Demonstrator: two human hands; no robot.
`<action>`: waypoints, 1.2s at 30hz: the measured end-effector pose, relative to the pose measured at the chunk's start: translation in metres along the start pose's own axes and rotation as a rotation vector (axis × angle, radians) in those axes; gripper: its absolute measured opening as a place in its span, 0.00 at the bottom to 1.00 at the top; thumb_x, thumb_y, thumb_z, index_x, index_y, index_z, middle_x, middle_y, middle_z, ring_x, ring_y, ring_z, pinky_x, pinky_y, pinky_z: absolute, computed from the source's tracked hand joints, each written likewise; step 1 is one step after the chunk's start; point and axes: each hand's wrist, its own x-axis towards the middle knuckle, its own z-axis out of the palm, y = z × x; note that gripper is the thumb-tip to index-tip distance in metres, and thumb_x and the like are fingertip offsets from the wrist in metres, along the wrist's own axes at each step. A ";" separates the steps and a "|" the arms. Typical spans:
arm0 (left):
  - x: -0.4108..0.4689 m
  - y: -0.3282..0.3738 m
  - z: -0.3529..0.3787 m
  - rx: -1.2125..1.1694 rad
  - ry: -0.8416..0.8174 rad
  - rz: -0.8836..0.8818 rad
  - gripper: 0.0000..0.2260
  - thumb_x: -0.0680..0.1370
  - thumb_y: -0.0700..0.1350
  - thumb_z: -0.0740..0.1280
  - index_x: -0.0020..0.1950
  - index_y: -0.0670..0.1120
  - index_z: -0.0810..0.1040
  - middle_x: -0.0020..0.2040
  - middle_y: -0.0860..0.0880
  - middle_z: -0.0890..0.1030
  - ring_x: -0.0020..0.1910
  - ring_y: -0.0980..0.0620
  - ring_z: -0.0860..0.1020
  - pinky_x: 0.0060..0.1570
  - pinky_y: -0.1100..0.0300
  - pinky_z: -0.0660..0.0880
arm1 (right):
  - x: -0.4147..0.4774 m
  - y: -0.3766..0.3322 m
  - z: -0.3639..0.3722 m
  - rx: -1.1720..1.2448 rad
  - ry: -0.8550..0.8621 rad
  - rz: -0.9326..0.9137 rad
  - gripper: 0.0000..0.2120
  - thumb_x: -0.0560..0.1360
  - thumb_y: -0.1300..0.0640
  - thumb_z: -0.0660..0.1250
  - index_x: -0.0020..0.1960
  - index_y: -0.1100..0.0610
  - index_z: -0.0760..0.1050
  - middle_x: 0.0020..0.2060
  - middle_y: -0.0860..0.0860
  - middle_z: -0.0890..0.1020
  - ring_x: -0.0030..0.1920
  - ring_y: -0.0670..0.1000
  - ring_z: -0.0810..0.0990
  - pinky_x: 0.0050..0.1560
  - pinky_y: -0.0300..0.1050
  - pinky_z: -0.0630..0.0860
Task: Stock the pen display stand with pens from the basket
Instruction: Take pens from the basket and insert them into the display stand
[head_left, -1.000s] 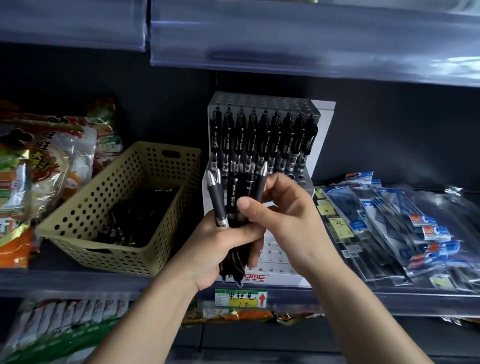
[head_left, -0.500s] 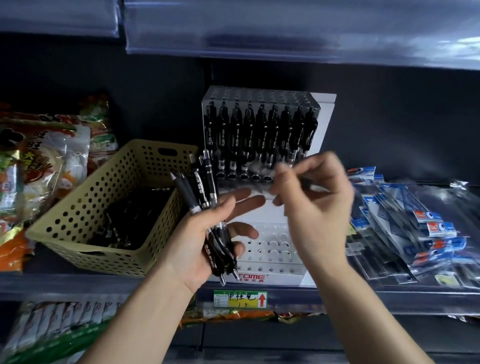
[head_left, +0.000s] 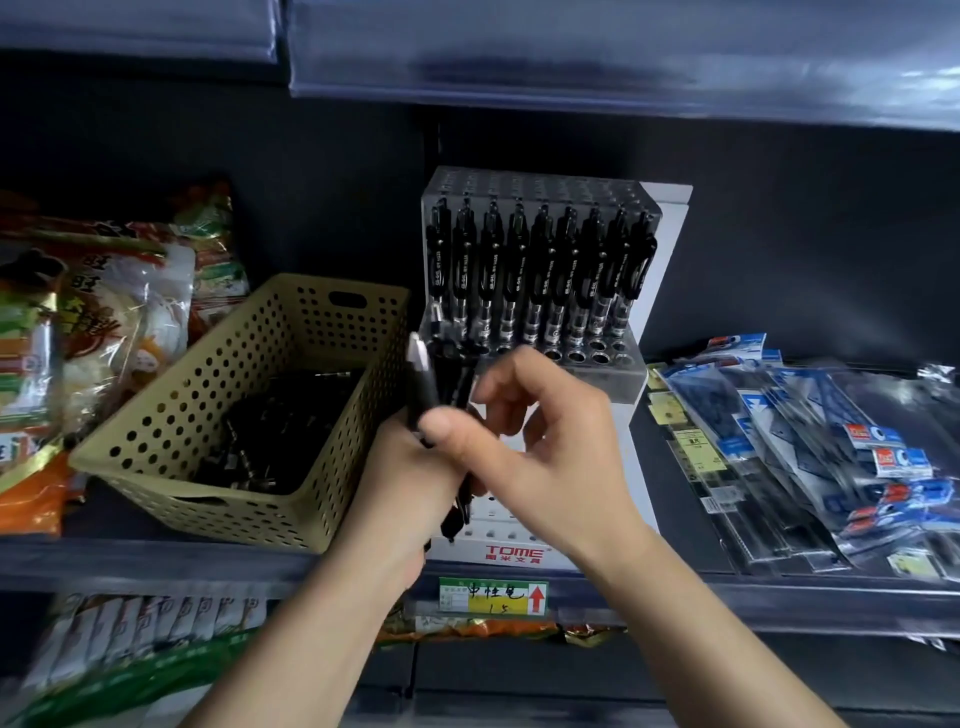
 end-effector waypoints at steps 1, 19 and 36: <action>0.000 -0.001 0.002 0.066 0.008 0.006 0.13 0.79 0.39 0.59 0.35 0.47 0.73 0.30 0.51 0.74 0.33 0.53 0.73 0.30 0.65 0.69 | 0.000 -0.003 0.002 -0.058 -0.019 0.025 0.22 0.64 0.36 0.71 0.37 0.54 0.71 0.27 0.45 0.72 0.29 0.47 0.71 0.28 0.43 0.67; 0.010 -0.012 -0.008 -0.526 -0.508 -0.241 0.24 0.60 0.49 0.77 0.49 0.41 0.74 0.29 0.49 0.71 0.25 0.52 0.68 0.30 0.59 0.62 | 0.017 0.006 -0.012 0.452 -0.209 0.493 0.07 0.78 0.60 0.63 0.42 0.59 0.68 0.25 0.45 0.73 0.23 0.43 0.71 0.24 0.34 0.67; 0.002 -0.007 -0.009 -0.930 -0.391 -0.146 0.10 0.68 0.47 0.73 0.43 0.45 0.76 0.27 0.54 0.67 0.23 0.57 0.66 0.26 0.63 0.70 | 0.008 -0.002 0.005 0.346 0.350 -0.072 0.05 0.77 0.59 0.65 0.46 0.54 0.69 0.35 0.53 0.75 0.34 0.54 0.76 0.32 0.49 0.73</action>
